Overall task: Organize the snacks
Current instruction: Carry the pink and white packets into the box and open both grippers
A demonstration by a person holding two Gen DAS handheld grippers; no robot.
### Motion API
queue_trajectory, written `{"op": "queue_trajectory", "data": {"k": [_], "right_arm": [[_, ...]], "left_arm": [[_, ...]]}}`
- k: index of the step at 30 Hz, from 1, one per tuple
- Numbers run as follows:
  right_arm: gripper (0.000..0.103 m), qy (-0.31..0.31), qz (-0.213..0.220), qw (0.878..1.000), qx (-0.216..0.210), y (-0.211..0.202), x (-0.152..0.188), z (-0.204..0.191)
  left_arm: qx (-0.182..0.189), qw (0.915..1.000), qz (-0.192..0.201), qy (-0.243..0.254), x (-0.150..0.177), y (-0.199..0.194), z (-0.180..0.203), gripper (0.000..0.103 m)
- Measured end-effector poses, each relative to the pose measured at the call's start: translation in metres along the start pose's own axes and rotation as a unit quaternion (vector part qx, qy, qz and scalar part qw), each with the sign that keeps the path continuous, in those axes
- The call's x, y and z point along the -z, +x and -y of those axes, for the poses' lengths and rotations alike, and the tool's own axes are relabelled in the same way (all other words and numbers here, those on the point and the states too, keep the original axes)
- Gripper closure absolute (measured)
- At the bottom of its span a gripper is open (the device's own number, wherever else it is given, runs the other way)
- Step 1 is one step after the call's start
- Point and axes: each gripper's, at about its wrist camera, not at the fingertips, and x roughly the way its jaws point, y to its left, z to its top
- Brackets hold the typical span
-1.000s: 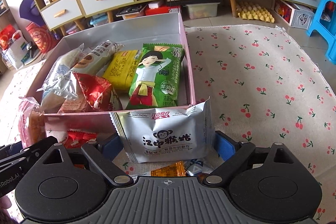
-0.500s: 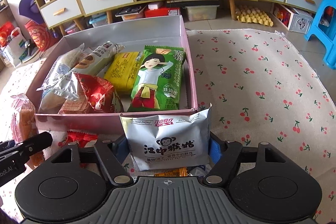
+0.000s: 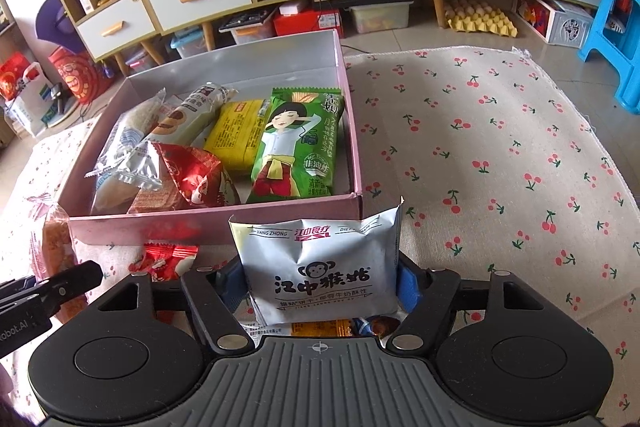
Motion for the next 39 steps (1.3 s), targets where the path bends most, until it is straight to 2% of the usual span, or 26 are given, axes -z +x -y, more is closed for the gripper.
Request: {"op": "queue_trajectory", "data": {"k": [15, 23, 29, 32, 39], "right_arm": [[0.031, 0.017, -0.023, 0.999, -0.014, -0.025, -0.002, -0.011], [0.031, 0.047, -0.009, 0.998, -0.03, -0.043, -0.013, -0.009], [0.031, 0.085, 0.012, 0.994, -0.061, -0.049, -0.028, -0.003], [0.031, 0.107, 0.019, 0.991, -0.081, -0.048, -0.035, 0.0], [0.031, 0.151, 0.037, 0.979, -0.135, -0.035, -0.052, 0.008]], "left_arm": [[0.018, 0.9993, -0.02, -0.027, -0.011, -0.015, -0.004, 0.071], [0.03, 0.9981, -0.016, -0.05, -0.025, -0.024, -0.01, 0.071], [0.038, 0.9962, 0.0, -0.079, -0.037, -0.025, -0.018, 0.071], [0.029, 0.9964, 0.009, -0.08, -0.042, -0.022, -0.02, 0.072], [0.022, 0.9958, 0.003, -0.089, -0.062, -0.001, -0.024, 0.071]]}}
